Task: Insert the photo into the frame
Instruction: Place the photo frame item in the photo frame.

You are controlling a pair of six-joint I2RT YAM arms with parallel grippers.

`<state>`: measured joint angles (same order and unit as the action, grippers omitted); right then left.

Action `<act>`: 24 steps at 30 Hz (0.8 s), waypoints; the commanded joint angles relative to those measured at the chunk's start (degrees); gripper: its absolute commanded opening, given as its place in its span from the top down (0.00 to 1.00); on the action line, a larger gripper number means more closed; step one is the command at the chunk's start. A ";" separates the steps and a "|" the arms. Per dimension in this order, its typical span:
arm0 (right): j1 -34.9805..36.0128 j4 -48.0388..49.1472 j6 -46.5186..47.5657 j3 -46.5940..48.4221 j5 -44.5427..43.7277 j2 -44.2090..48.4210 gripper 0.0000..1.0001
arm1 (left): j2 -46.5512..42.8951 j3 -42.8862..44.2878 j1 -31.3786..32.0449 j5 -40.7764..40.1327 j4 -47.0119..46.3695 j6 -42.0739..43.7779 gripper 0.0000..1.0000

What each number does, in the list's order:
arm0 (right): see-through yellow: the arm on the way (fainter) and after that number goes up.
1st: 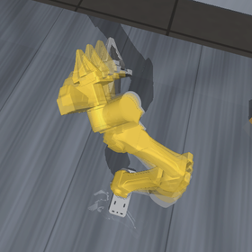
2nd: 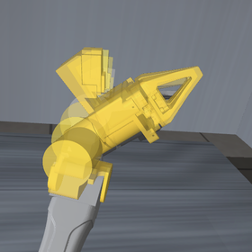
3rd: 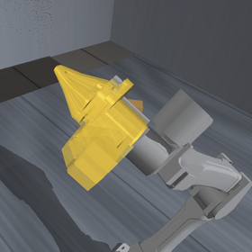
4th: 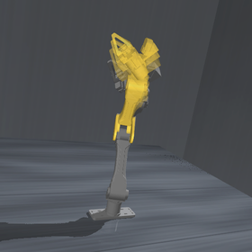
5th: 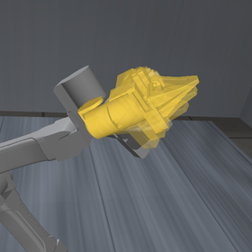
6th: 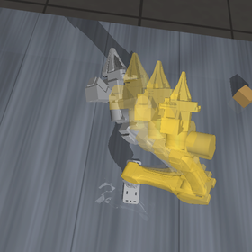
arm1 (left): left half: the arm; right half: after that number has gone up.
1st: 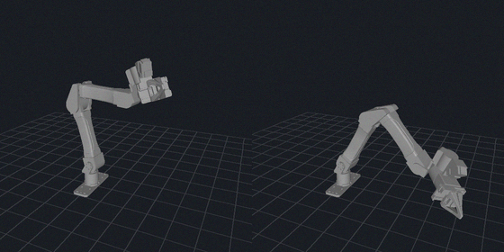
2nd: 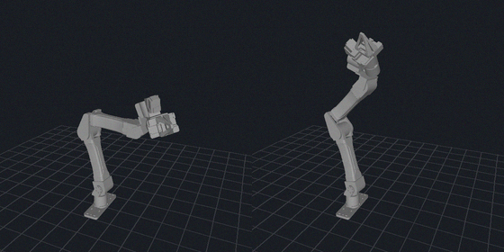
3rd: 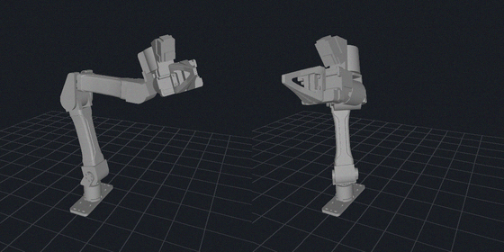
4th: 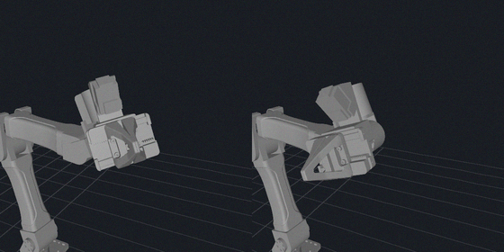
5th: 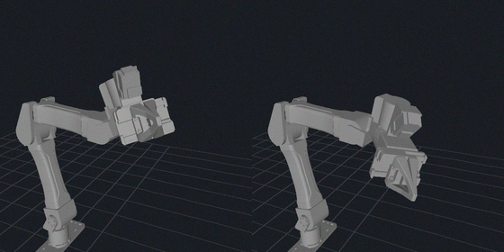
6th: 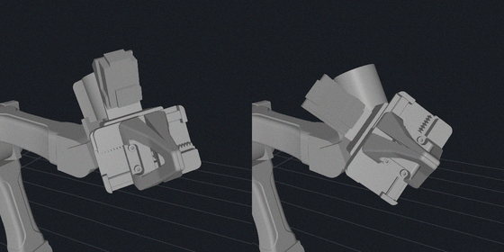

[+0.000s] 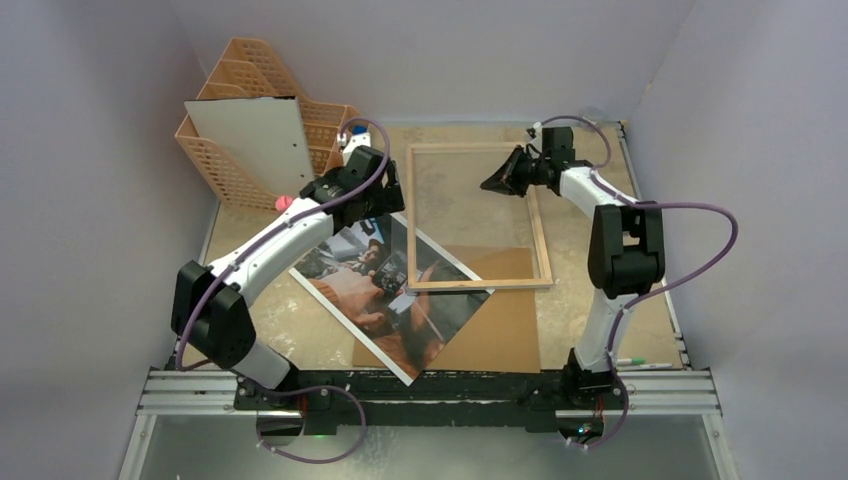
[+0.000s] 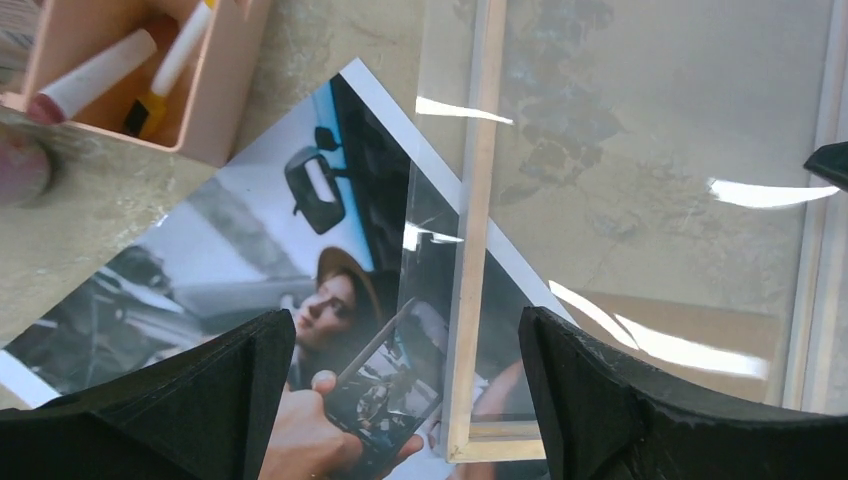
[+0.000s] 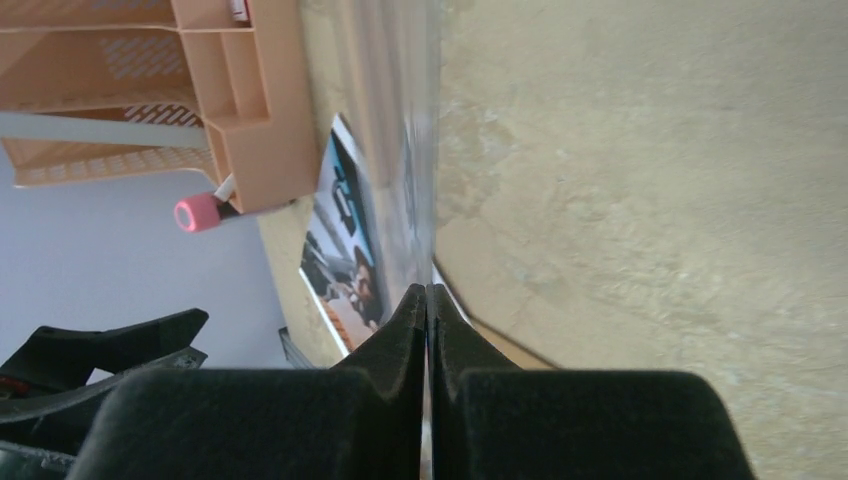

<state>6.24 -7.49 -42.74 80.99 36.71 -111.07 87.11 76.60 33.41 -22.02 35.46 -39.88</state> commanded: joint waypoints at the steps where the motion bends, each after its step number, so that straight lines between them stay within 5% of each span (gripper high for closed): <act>1: -0.94 -0.70 6.95 1.04 3.17 -1.75 1.00 | 3.18 -0.85 -2.94 8.09 -5.08 -2.12 0.14; 8: -1.23 -4.02 11.19 3.47 -0.70 -2.63 1.00 | 13.24 3.89 -9.43 21.15 -8.13 -1.25 0.19; 24: -3.81 -5.17 17.70 -0.40 -3.85 0.31 1.00 | 24.64 7.47 -12.22 30.43 -13.67 2.32 0.28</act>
<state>3.40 -11.99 -27.99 80.93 33.98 -114.59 110.74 81.69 21.85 5.02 25.43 -39.35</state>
